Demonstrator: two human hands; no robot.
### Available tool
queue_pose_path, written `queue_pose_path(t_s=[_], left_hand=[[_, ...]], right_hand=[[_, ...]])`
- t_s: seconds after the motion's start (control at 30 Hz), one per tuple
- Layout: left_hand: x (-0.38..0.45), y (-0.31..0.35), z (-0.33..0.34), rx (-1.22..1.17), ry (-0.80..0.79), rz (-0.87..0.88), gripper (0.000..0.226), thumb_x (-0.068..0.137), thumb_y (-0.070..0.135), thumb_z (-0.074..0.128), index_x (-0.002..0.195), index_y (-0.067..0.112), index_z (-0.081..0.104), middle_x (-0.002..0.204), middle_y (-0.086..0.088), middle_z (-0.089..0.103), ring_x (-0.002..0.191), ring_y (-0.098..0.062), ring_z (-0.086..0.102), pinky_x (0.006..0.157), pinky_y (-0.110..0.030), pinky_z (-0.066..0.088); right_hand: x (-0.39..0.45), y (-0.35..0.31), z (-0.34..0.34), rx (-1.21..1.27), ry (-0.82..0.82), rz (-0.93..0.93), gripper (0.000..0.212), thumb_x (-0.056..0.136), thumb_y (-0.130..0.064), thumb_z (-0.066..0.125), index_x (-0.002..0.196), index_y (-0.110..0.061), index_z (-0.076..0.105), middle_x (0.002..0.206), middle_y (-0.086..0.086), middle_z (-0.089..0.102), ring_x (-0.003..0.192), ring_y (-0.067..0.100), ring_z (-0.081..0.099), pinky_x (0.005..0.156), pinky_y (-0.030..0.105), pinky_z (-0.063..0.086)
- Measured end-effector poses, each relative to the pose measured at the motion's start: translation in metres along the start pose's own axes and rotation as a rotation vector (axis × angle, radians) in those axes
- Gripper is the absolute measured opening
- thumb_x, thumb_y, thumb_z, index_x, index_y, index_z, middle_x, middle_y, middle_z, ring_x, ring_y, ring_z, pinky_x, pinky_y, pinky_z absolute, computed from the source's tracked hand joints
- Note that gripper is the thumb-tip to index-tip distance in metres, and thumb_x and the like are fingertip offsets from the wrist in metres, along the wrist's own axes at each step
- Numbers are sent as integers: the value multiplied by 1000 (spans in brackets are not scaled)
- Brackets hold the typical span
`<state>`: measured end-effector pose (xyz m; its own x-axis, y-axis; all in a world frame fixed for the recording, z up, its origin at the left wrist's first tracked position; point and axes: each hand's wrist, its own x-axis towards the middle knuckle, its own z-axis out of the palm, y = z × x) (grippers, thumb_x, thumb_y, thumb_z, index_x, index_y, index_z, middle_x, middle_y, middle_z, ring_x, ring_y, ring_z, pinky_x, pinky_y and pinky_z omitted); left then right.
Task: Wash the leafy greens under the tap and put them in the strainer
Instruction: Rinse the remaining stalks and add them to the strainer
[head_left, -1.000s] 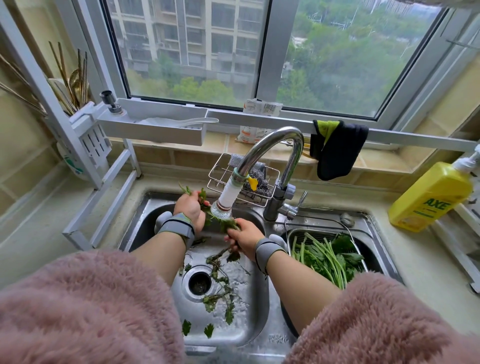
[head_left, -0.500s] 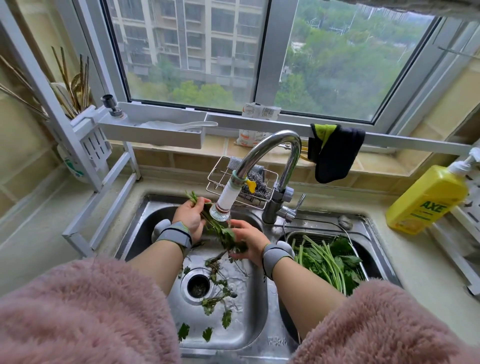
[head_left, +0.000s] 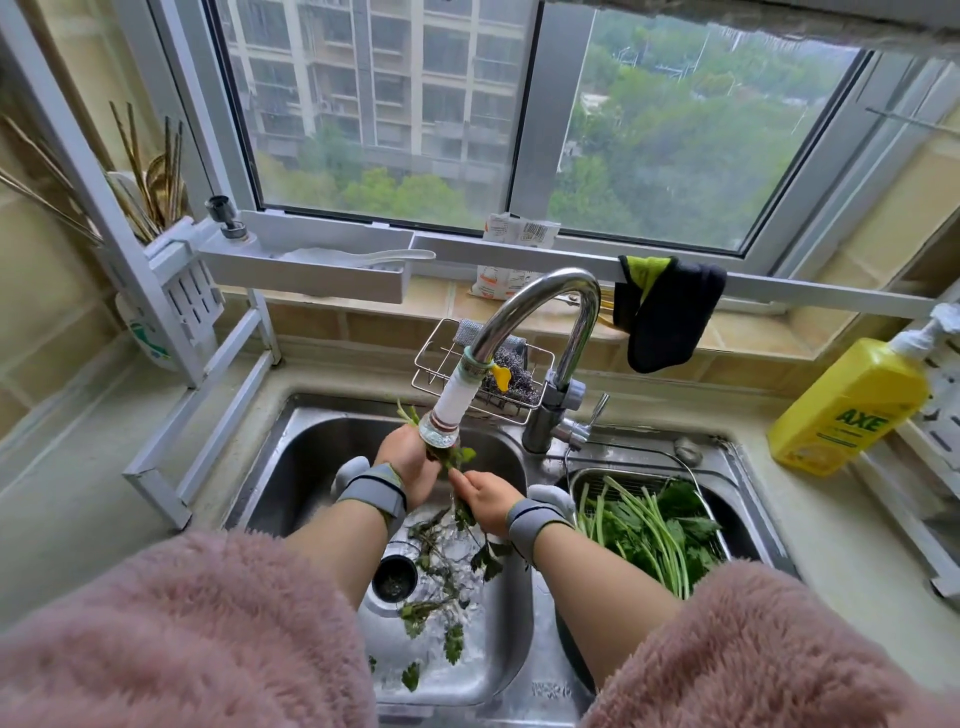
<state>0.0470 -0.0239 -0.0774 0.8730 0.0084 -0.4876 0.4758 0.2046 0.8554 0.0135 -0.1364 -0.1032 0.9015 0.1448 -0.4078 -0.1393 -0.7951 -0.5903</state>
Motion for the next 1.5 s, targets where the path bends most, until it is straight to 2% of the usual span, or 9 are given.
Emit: queue_pose_path(t_s=[0.13, 0.3, 0.47, 0.57, 0.73, 0.83, 0.93, 1.13, 1.5], left_hand=[[-8, -7, 4, -30, -97, -46, 22, 96, -1, 40, 77, 4, 50, 72, -11, 54, 69, -23, 54, 66, -33, 46], [-9, -13, 3, 8, -83, -51, 24, 95, 2, 46, 72, 4, 55, 55, -5, 64, 60, -20, 61, 49, -25, 53], [-6, -16, -2, 98, -61, -85, 16, 94, 11, 52, 88, 4, 65, 75, -6, 61, 73, -20, 54, 60, -27, 49], [-4, -17, -4, 116, -55, -88, 17, 95, 13, 51, 88, 7, 65, 78, -6, 59, 75, -19, 52, 72, -34, 47], [-8, -14, -2, 31, -93, -131, 16, 98, 12, 45, 108, 8, 56, 80, -9, 58, 73, -20, 54, 68, -33, 47], [-12, -11, -2, -24, -120, -155, 24, 99, 11, 42, 118, 4, 54, 82, -9, 58, 74, -20, 54, 69, -34, 47], [-14, -11, -2, 13, -171, -166, 29, 99, 16, 43, 124, 9, 57, 89, -5, 59, 79, -17, 53, 71, -30, 46], [-20, -11, -3, 140, -250, -202, 26, 97, 30, 47, 118, 25, 59, 104, -3, 61, 78, -15, 55, 66, -26, 47], [-19, -6, -21, 99, -148, -98, 22, 92, -1, 48, 91, 17, 61, 79, -5, 58, 70, -15, 52, 66, -24, 44]], right_hand=[[-3, 8, -1, 38, -61, 69, 28, 102, -31, 32, 82, -17, 45, 69, -6, 39, 76, 18, 47, 63, 31, 42], [-7, 16, -8, 20, -104, 114, 27, 96, -38, 45, 107, -14, 51, 95, 6, 54, 79, 19, 52, 71, 30, 49], [-3, 25, -14, 365, 19, 176, 65, 86, -6, 58, 143, -9, 28, 136, 12, 46, 113, 22, 51, 88, 23, 40], [-3, 17, -21, 476, 148, 63, 54, 85, 3, 52, 136, -8, 41, 136, 12, 48, 123, 20, 47, 94, 21, 39], [-2, 3, -18, 562, 170, -73, 42, 81, 9, 58, 121, 0, 54, 116, 16, 61, 99, 14, 54, 85, 25, 48], [2, 3, -13, 558, 167, -61, 43, 81, 2, 63, 122, -2, 53, 87, 2, 60, 87, 16, 55, 83, 29, 48], [4, 4, -8, 457, 165, -73, 40, 83, -13, 68, 120, -5, 56, 86, 0, 60, 83, 14, 55, 83, 30, 48], [6, -1, -3, 301, 246, -85, 21, 86, -26, 64, 98, -10, 69, 81, 9, 65, 73, 15, 53, 71, 32, 46], [6, -9, -9, 300, 199, -45, 20, 92, -20, 56, 77, -11, 66, 74, 7, 66, 68, 14, 56, 68, 25, 50]])
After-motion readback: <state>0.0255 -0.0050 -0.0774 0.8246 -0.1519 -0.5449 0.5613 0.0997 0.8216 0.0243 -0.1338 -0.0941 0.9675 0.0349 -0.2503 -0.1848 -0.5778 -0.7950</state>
